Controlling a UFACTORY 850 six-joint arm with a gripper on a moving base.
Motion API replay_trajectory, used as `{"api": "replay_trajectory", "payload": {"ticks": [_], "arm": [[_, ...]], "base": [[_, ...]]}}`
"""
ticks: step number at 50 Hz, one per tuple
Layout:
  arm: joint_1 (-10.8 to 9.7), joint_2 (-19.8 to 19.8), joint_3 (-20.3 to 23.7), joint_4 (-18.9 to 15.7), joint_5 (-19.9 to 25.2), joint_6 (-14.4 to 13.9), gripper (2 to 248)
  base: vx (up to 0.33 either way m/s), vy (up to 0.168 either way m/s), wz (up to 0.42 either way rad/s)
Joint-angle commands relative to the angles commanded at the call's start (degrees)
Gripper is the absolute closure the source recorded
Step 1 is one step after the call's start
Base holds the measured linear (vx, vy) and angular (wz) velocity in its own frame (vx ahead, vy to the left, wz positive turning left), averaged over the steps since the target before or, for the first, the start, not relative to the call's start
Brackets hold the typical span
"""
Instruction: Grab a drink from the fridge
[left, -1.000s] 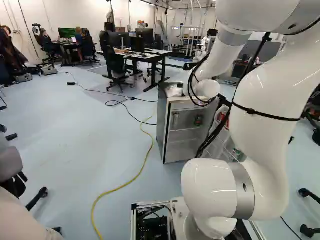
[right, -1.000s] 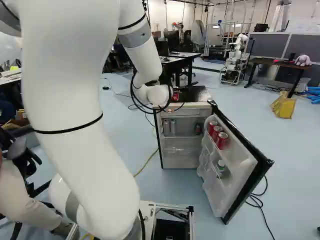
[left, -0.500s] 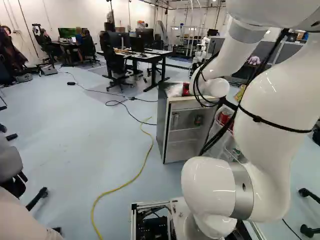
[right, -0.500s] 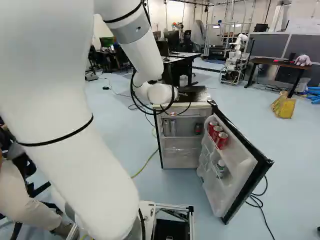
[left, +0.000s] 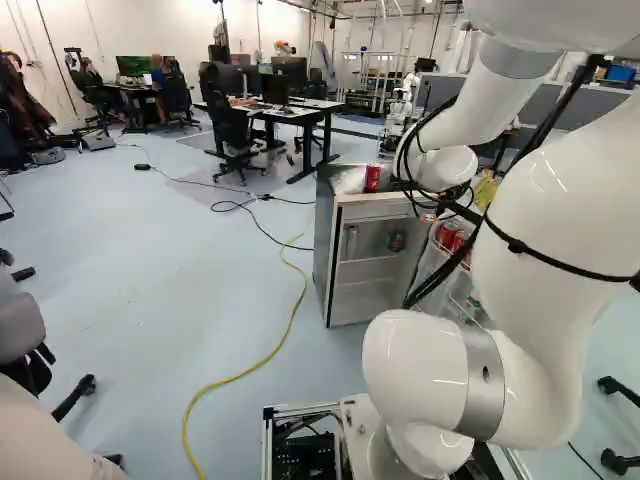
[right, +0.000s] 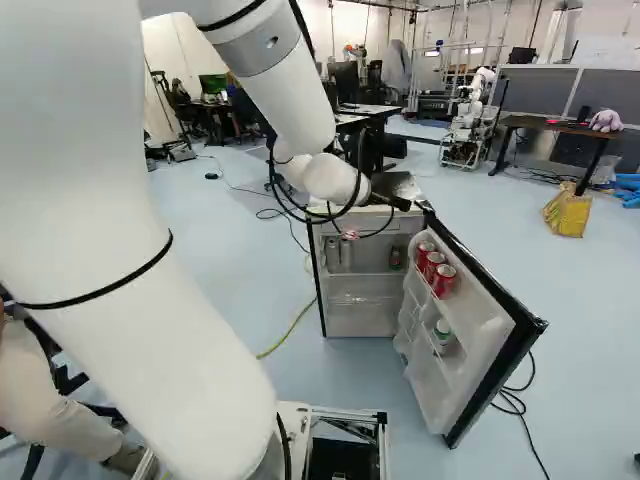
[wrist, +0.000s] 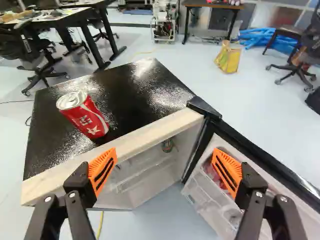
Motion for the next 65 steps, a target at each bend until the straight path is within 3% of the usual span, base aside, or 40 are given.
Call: {"api": "replay_trajectory", "payload": {"ticks": [19, 32, 65], "arm": [[-3.48, 0.93, -1.78, 6.99, -10.53, 0.00, 3], [-5.91, 1.50, -3.15, 9.67, -16.68, 0.00, 3], [-12.04, 1.77, -6.71, 10.01, -18.24, 0.00, 3]], "base": [[0.000, 0.000, 0.000], [0.000, 0.000, 0.000], [0.000, 0.000, 0.000]]}}
